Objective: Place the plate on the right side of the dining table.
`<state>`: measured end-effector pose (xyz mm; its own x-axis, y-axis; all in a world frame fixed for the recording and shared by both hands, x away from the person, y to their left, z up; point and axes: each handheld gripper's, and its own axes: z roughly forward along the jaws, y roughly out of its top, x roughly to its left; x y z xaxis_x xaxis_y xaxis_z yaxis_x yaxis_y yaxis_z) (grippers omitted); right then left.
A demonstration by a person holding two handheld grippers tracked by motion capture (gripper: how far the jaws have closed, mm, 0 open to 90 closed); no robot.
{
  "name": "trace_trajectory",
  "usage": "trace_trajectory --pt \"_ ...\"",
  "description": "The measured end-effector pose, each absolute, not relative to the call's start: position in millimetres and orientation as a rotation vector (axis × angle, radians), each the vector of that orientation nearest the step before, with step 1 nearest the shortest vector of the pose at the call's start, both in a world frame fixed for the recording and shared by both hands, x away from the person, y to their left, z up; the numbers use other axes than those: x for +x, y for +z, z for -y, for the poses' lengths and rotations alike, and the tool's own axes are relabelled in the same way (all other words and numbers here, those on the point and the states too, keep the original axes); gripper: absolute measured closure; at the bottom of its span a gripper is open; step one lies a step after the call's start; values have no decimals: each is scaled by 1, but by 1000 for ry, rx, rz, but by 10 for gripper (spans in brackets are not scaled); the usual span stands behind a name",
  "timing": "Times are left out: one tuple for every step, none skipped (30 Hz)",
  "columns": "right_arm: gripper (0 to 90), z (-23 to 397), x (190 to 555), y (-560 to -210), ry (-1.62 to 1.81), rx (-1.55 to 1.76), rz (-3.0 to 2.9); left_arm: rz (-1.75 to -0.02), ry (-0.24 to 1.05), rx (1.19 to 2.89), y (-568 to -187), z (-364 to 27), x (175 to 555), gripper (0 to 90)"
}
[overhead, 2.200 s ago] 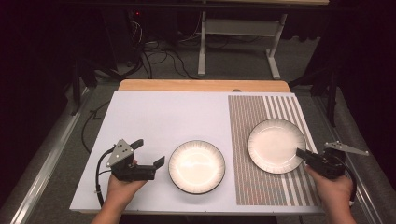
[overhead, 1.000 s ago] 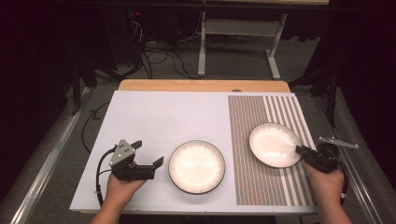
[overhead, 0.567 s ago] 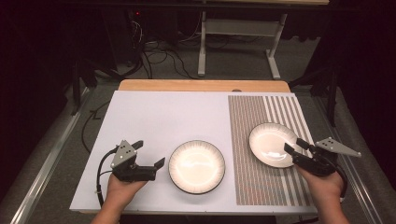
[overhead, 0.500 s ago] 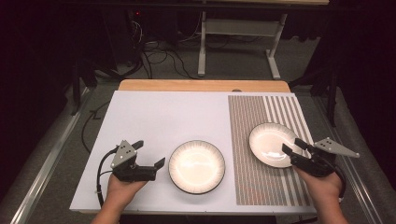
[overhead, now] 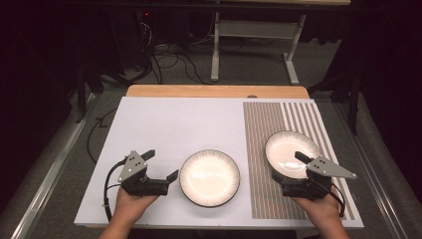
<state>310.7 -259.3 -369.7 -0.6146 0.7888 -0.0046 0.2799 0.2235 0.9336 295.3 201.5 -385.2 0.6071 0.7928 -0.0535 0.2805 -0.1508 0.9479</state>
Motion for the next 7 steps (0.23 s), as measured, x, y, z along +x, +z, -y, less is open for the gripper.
trace_trajectory --pt "6 259 310 -370 1390 982 -2013 -890 570 1715 -385 -202 295 2" --pt "6 258 309 -369 1396 973 -2011 -890 572 1715 -385 -202 295 2" --pt "6 258 309 -369 1396 973 -2011 -890 572 1715 -385 -202 295 2" --pt "5 257 307 -369 1399 968 -2014 -890 574 1716 -385 -201 295 2" --pt "5 257 308 -369 1395 959 -2016 -891 575 1715 -385 -202 295 2" --pt "5 257 308 -370 1389 962 -2024 -891 575 1715 -385 -202 295 2" --pt "6 256 308 -371 1390 962 -2027 -891 575 1715 -385 -202 295 2"
